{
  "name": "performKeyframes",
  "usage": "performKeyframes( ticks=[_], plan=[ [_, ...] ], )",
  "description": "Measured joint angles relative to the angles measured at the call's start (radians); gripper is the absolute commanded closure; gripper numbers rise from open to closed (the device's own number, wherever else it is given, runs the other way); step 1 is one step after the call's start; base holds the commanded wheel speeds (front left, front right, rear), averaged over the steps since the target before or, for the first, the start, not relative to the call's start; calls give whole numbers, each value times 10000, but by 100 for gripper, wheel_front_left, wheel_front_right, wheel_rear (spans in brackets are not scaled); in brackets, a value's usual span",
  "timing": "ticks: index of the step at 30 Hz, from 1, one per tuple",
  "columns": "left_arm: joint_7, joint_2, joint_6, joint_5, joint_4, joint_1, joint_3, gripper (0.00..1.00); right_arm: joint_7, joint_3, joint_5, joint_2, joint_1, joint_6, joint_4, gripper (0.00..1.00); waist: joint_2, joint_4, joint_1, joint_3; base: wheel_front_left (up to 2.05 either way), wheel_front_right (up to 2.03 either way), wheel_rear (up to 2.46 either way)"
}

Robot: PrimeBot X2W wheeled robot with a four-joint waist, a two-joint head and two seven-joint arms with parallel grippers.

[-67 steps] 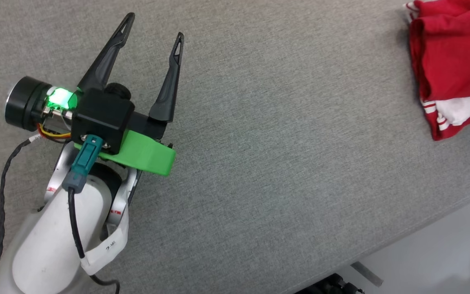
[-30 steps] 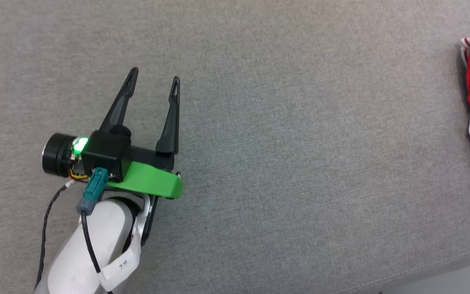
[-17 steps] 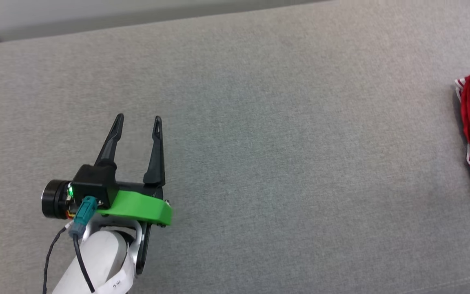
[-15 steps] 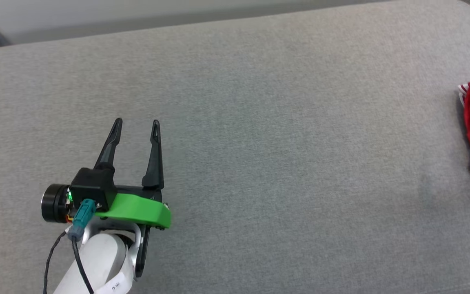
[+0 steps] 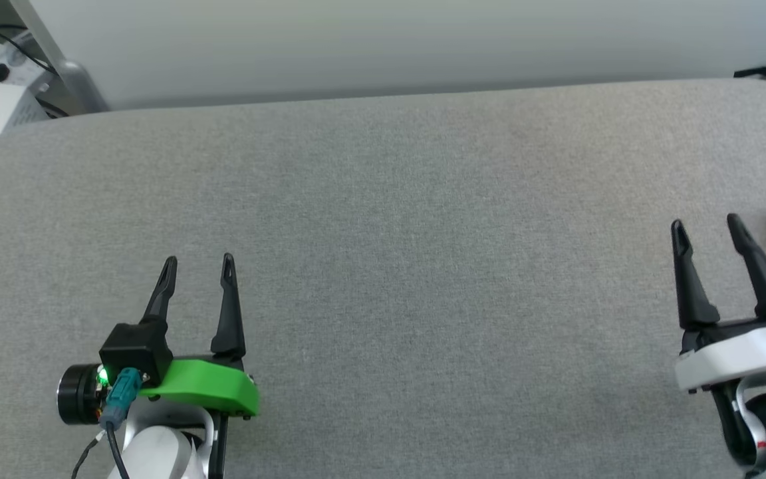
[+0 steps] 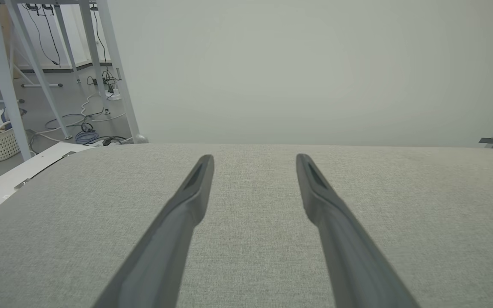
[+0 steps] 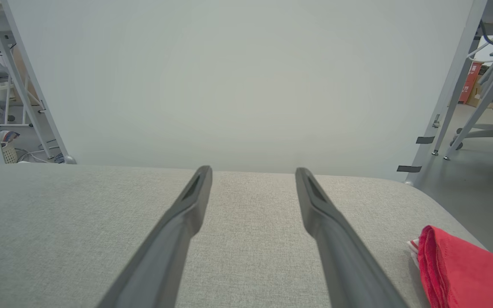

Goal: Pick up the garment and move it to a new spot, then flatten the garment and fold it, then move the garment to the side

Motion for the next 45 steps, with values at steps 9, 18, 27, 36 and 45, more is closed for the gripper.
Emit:
performKeyframes(
  ticks=[9, 18, 27, 36, 45],
  plan=[
    [-10, -38, -90, 136, 90, 732, 180, 0, 583, -12, -259, 596, 1422, 0, -1197, 0, 0, 139, 0, -775, 0, 0, 0],
    [-10, -169, -351, 311, 211, 1231, 311, 0, 1112, -198, -368, 974, 2321, 0, -1827, 0, 0, 194, 0, -1385, 0, 0, 0],
    [-10, -362, -531, 483, 341, 1359, 351, 0, 1434, -167, -368, 1068, 2562, 0, -1875, 0, 0, 263, 0, -1585, 0, 0, 0],
    [-10, -403, -623, 560, 412, 1359, 380, 0, 1448, -82, -368, 1058, 2573, 0, -1848, 0, 0, 327, 0, -1520, 0, 0, 0],
    [-10, -439, -631, 596, 449, 1359, 393, 0, 1444, -12, -368, 1051, 2573, 0, -1783, 0, 0, 341, 1, -1511, 0, 0, 0]
  ],
)
